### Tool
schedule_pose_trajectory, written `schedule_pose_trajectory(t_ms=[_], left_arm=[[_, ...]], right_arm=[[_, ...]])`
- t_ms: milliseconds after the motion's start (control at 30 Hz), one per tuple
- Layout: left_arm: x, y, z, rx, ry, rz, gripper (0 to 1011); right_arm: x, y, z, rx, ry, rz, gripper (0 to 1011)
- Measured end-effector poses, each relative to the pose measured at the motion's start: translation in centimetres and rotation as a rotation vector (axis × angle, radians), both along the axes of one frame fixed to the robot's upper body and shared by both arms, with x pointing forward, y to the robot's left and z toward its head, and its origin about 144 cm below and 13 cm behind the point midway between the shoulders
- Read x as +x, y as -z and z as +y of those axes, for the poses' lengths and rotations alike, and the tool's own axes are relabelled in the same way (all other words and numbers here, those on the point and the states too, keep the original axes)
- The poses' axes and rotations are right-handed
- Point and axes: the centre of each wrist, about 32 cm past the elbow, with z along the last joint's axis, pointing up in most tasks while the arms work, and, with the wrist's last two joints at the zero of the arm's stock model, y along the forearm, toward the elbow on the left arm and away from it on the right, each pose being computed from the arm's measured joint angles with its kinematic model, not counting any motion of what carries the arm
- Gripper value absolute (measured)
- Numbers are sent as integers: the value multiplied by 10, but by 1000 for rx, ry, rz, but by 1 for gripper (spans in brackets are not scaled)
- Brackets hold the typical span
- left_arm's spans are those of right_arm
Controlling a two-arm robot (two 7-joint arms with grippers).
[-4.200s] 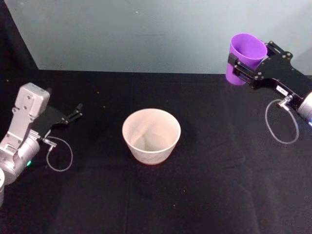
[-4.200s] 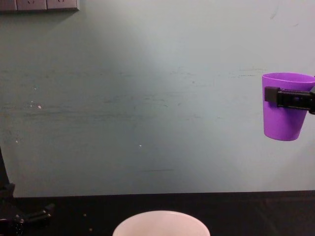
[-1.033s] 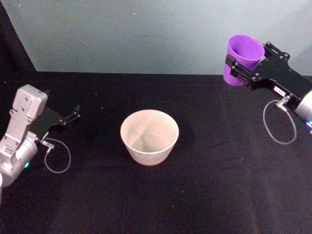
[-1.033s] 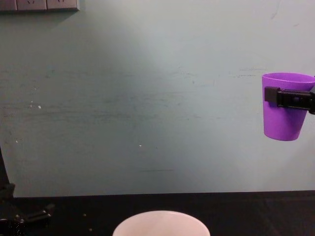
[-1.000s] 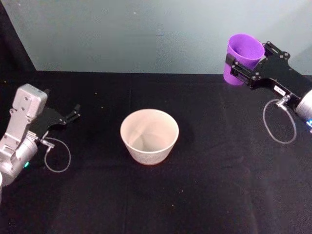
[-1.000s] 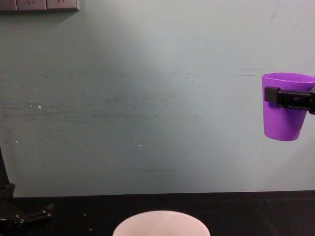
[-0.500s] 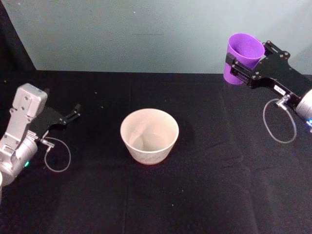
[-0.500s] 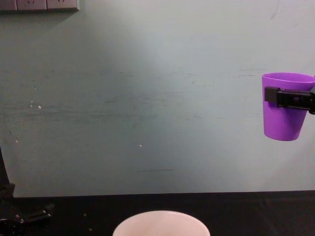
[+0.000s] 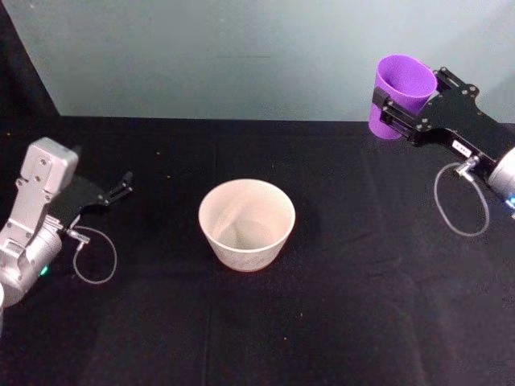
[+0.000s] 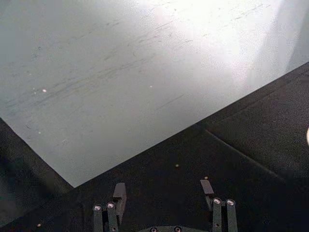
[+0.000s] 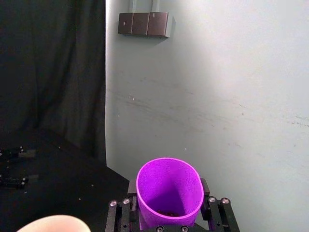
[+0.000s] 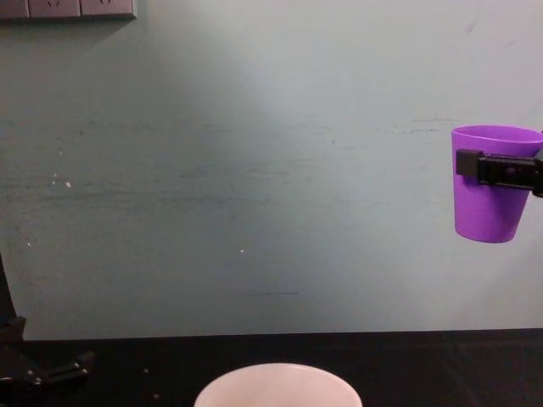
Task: Pick up the cup and pour the mung beans from the cup into the bowl.
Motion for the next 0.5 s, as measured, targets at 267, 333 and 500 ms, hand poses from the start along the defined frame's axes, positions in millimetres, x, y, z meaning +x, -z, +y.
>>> schedule_pose_trajectory(t_ms=[267, 333, 500], left_arm=[[0, 0, 0, 0, 0, 0, 1000], [0, 0, 0, 0, 0, 0, 1000], [0, 0, 0, 0, 0, 0, 1000]], right_arm=[[5, 1, 0, -1, -9, -5, 729], [13, 1, 1, 2, -23, -9, 729], [31, 3, 7, 7, -45, -9, 729]])
